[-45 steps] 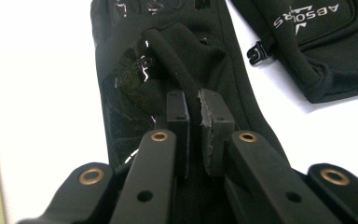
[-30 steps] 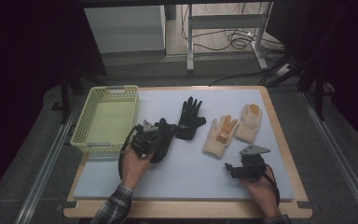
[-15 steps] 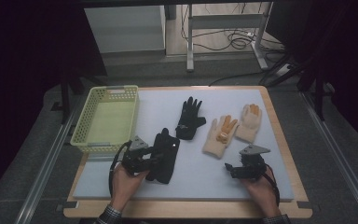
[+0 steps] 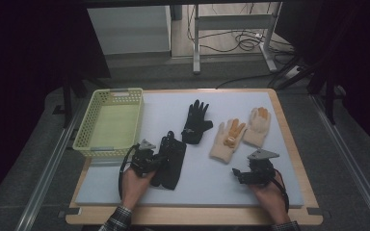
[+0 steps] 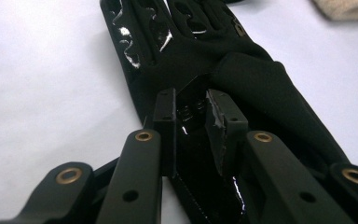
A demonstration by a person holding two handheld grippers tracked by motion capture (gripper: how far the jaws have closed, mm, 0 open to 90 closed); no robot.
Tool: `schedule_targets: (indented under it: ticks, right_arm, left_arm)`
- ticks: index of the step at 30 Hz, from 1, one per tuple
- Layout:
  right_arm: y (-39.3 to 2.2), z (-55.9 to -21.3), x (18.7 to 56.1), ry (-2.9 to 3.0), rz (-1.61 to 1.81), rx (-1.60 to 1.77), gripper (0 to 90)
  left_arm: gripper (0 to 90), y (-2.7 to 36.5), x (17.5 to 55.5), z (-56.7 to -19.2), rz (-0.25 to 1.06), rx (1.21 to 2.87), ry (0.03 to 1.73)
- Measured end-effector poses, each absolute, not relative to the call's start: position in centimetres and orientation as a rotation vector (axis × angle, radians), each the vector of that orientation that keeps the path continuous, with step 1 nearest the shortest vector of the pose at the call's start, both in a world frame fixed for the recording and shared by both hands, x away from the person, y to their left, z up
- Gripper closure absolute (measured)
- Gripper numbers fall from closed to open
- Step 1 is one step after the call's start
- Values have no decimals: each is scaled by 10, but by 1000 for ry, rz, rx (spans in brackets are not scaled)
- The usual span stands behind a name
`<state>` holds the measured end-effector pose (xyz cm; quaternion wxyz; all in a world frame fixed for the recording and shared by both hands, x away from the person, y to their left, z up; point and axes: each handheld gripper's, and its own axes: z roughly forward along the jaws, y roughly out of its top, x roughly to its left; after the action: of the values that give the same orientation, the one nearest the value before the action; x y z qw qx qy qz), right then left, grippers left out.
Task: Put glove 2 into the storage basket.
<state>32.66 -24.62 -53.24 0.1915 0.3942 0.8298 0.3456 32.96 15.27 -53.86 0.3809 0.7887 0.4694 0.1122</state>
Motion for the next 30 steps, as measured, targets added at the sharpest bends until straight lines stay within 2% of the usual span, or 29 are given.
schedule_targets:
  ticks: [2, 5, 12, 15, 19, 20, 22, 23, 25, 26, 30]
  right_arm:
    - [-246, -532, 327, 2330, 970, 1106, 165]
    - [-246, -532, 327, 2330, 970, 1107, 165]
    - [-246, -532, 327, 2330, 970, 1105, 165]
    - [-246, -532, 327, 2330, 969, 1106, 165]
    - [-246, -532, 327, 2330, 970, 1106, 165]
    - [-246, -532, 327, 2330, 970, 1106, 165]
    - [-246, -532, 327, 2330, 969, 1106, 165]
    - [-246, -532, 327, 2330, 970, 1107, 165]
    - [-246, -532, 327, 2330, 970, 1107, 165]
    - [-246, -532, 327, 2330, 970, 1107, 165]
    - [-246, -532, 327, 2330, 970, 1106, 165]
  left_arm:
    - [747, 147, 327, -538, 307, 2024, 1190]
    - [750, 139, 326, -540, 248, 2010, 1157]
    - [741, 118, 320, -535, 265, 2064, 1104]
    - [698, 124, 321, -533, 284, 2048, 1122]
    - [581, 141, 320, -532, 361, 2019, 1174]
    - [581, 145, 321, -533, 374, 2014, 1189]
    - [594, 151, 321, -535, 382, 1998, 1212]
    - [660, 154, 320, -536, 407, 1998, 1218]
    - [692, 158, 319, -538, 440, 2011, 1237]
    - [757, 159, 318, -540, 460, 2023, 1254]
    - [806, 162, 321, -543, 452, 2017, 1254]
